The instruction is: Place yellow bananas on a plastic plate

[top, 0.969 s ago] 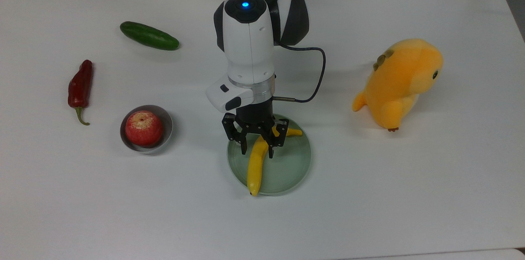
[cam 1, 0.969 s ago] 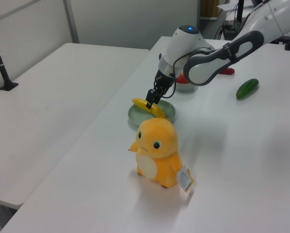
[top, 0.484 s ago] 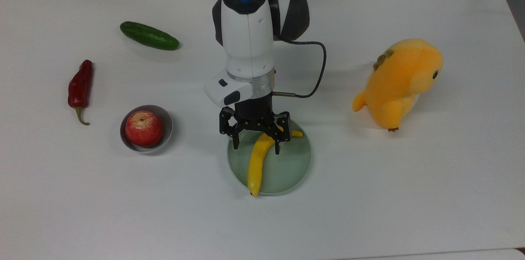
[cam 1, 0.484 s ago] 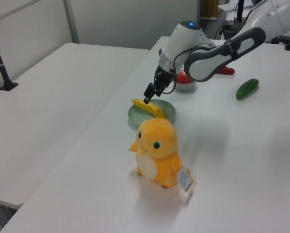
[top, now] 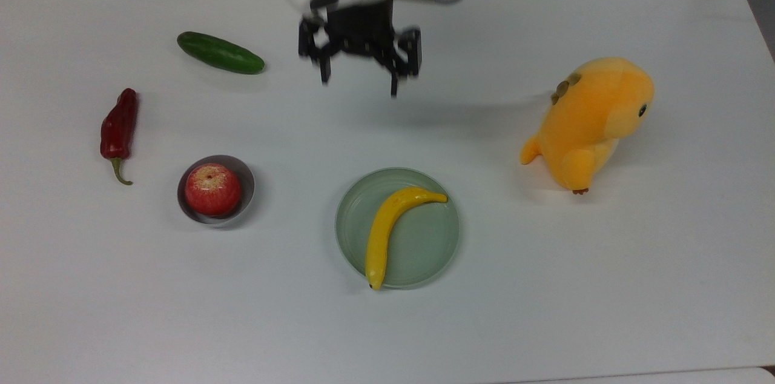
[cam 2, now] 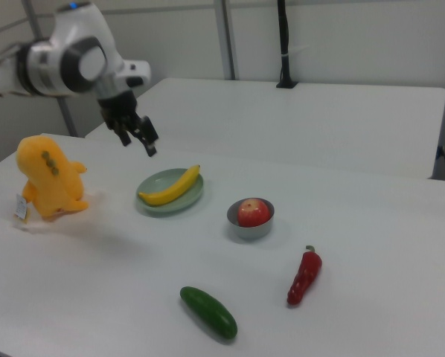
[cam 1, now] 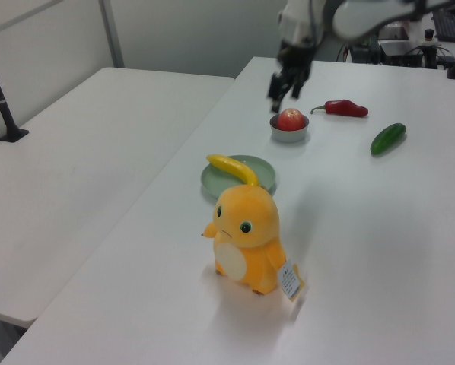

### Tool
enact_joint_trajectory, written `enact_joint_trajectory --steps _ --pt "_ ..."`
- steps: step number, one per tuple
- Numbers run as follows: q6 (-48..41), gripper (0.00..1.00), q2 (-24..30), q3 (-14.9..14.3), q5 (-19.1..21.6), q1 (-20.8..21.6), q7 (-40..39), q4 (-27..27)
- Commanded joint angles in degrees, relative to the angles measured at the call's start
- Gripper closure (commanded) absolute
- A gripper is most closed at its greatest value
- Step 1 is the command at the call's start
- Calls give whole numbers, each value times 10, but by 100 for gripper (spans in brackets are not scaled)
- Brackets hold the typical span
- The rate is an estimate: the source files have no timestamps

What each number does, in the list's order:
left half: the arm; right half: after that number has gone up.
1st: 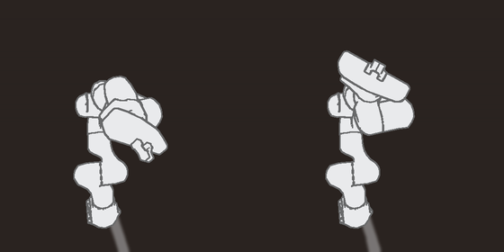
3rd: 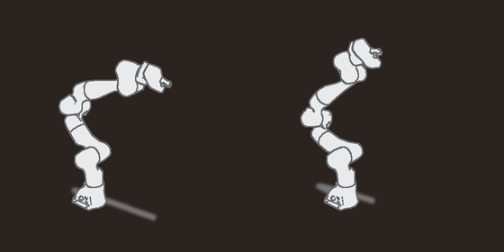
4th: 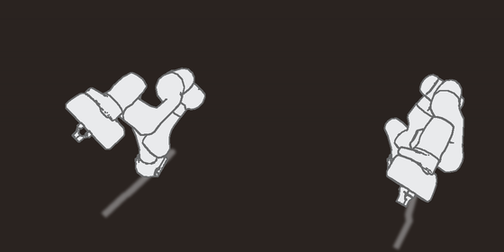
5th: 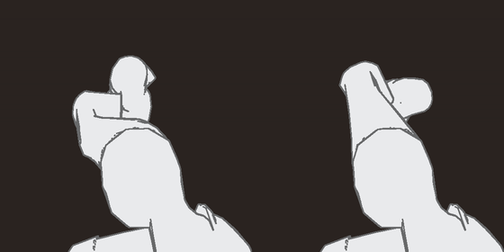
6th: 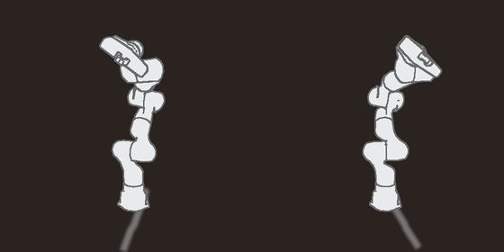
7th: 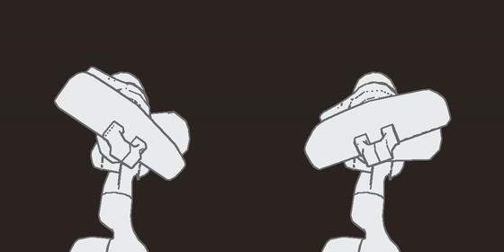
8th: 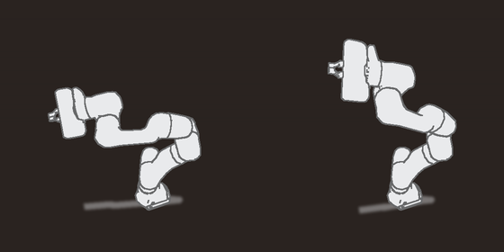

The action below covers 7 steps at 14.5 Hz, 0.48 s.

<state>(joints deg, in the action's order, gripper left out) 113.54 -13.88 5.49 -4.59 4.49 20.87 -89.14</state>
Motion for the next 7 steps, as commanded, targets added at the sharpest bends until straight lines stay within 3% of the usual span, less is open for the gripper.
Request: enact_joint_trajectory --steps 1,7 --pt "-125 0 110 -4 17 -2 3 -45" --pt "-256 0 219 -2 62 -33 -26 -77"
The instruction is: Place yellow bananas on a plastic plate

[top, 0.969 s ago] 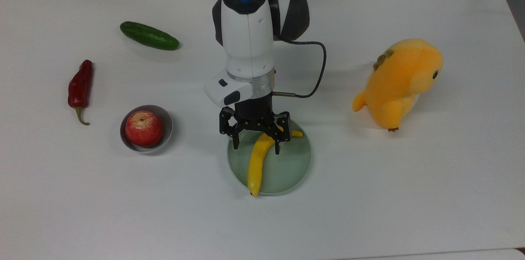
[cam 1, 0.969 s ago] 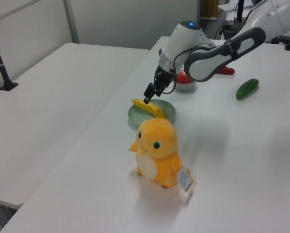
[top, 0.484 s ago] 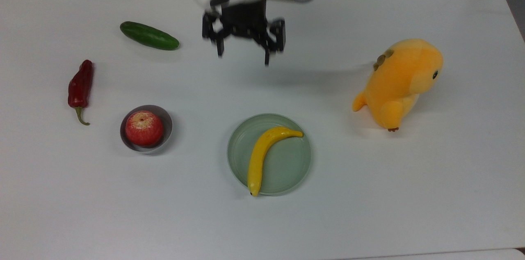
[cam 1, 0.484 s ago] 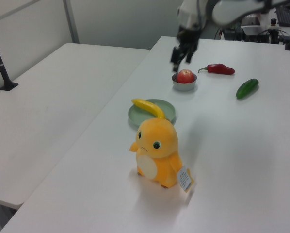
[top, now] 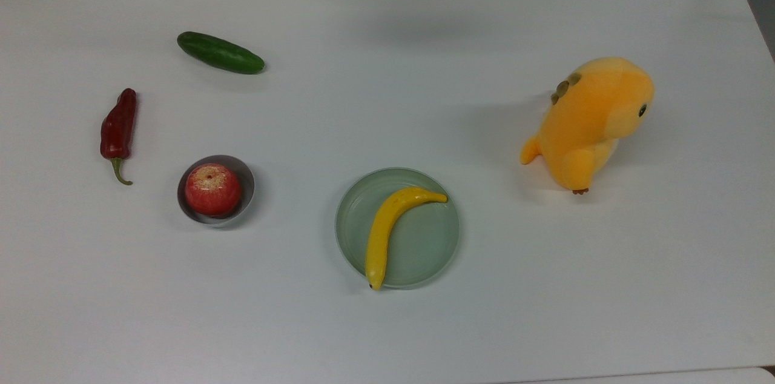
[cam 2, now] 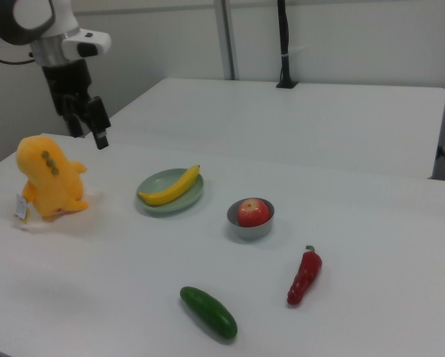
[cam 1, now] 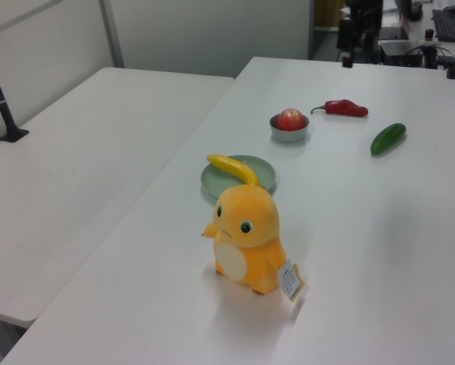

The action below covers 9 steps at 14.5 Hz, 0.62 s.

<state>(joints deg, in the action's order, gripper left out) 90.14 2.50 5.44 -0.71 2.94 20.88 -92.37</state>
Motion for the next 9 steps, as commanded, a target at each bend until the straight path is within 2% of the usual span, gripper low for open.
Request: enact_joint_trajectory --steps 1,3,7,9 --pt "-24 0 68 -1 35 -27 -47 -50" --pt "-43 0 74 -6 41 -28 -82 -46" --pt "-9 0 54 -96 37 35 -199 -38" --pt "21 0 24 -104 34 43 -204 -13"
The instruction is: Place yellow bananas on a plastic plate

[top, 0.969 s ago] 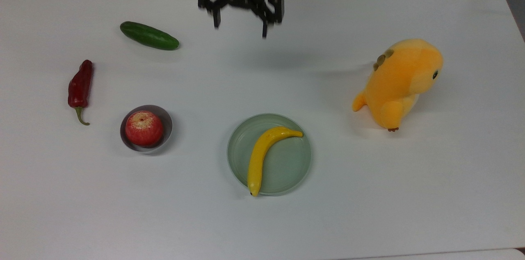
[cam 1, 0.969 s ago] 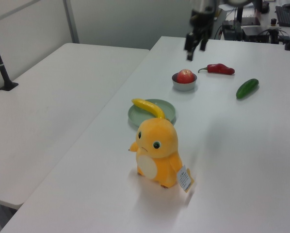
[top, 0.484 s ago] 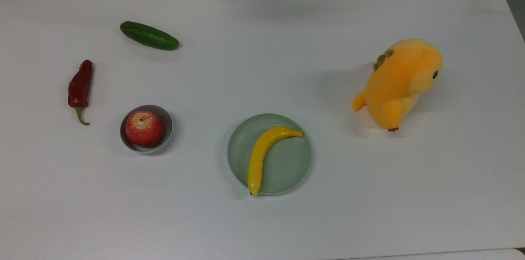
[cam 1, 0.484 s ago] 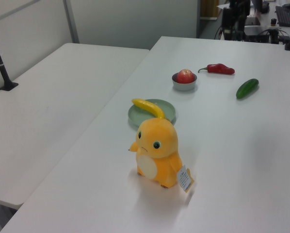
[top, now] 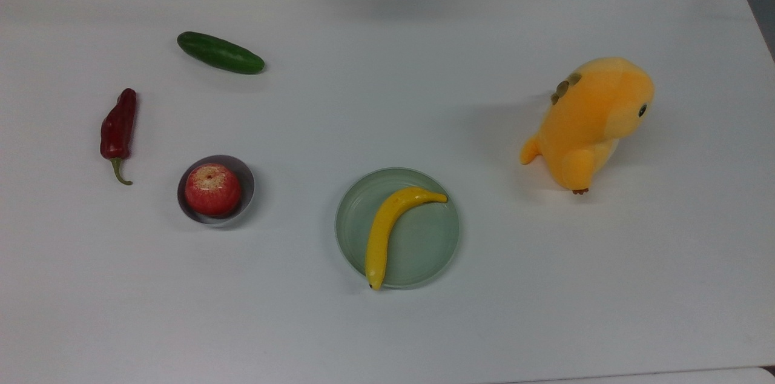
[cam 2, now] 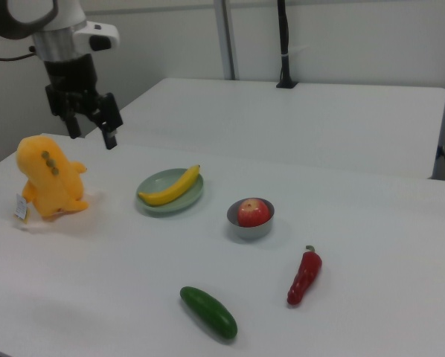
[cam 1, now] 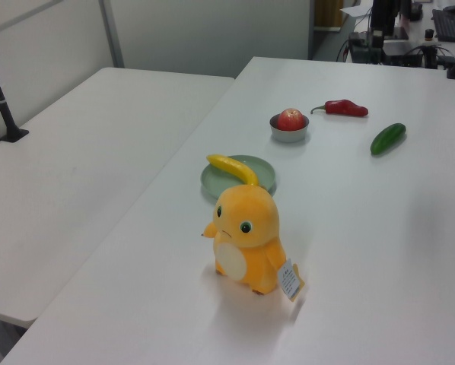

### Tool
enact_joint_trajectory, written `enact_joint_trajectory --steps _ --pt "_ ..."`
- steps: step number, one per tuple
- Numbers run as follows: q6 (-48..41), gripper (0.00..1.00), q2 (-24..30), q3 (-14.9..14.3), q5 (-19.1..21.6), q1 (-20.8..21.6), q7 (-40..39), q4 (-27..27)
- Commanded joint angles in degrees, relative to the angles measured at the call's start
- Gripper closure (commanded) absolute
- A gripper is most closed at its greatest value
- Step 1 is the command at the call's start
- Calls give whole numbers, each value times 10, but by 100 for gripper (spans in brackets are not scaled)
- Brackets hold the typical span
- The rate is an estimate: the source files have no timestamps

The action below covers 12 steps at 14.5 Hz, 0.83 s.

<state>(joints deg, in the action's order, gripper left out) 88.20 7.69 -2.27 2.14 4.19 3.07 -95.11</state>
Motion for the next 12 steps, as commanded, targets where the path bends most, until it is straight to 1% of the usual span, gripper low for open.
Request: enact_joint_trajectory --steps 1,3,12 --pt "61 0 -36 -27 3 32 -26 19" --pt "99 0 -52 -26 -4 33 -19 23" --pt "94 0 -55 -23 -3 33 -20 26"
